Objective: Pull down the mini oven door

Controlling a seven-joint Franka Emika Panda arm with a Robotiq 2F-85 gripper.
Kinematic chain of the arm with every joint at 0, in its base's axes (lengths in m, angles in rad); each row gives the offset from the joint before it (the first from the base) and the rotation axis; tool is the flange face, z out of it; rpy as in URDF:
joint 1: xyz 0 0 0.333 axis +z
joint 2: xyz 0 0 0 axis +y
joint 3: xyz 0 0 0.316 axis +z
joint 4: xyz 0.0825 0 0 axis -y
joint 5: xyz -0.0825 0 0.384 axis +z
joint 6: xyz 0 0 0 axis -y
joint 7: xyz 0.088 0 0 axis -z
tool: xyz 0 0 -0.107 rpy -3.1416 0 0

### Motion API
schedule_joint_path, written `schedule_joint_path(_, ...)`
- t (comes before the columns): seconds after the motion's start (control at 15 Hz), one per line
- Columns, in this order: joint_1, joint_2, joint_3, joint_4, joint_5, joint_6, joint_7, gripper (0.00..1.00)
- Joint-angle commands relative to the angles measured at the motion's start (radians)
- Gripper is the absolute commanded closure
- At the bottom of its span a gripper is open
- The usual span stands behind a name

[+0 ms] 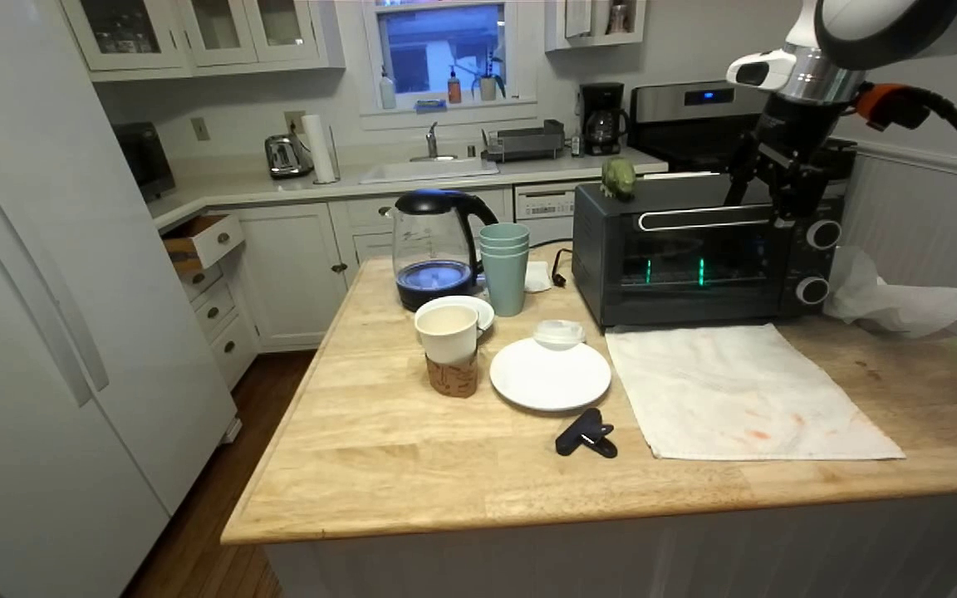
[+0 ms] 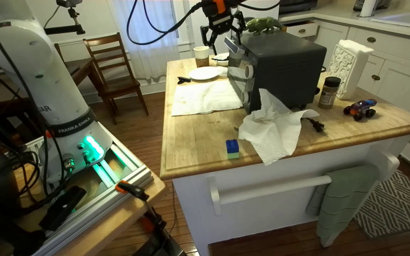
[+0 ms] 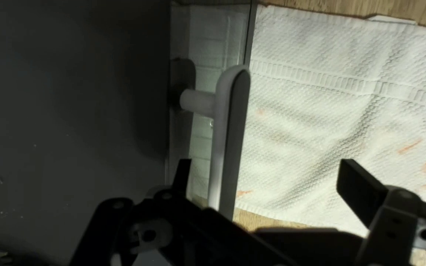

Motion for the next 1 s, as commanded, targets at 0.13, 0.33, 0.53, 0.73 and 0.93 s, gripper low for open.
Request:
schedule_joint_path(0.13, -0.009, 0.0, 0.037, 0.023, 0.038, -0.113, 0.07, 0.0)
schedule_joint_path(0.33, -0.005, -0.017, 0.05, 0.031, 0.032, -0.178, 0.121, 0.0)
schedule_joint_path(0.53, -0.005, -0.012, 0.056, 0.036, 0.057, -0.233, 0.134, 0.0)
schedule_joint_path(0.73, -0.004, -0.011, 0.06, 0.024, 0.091, -0.271, 0.137, 0.0)
schedule_joint_path(0.93, -0.002, -0.018, 0.066, 0.013, 0.114, -0.304, 0.146, 0.0)
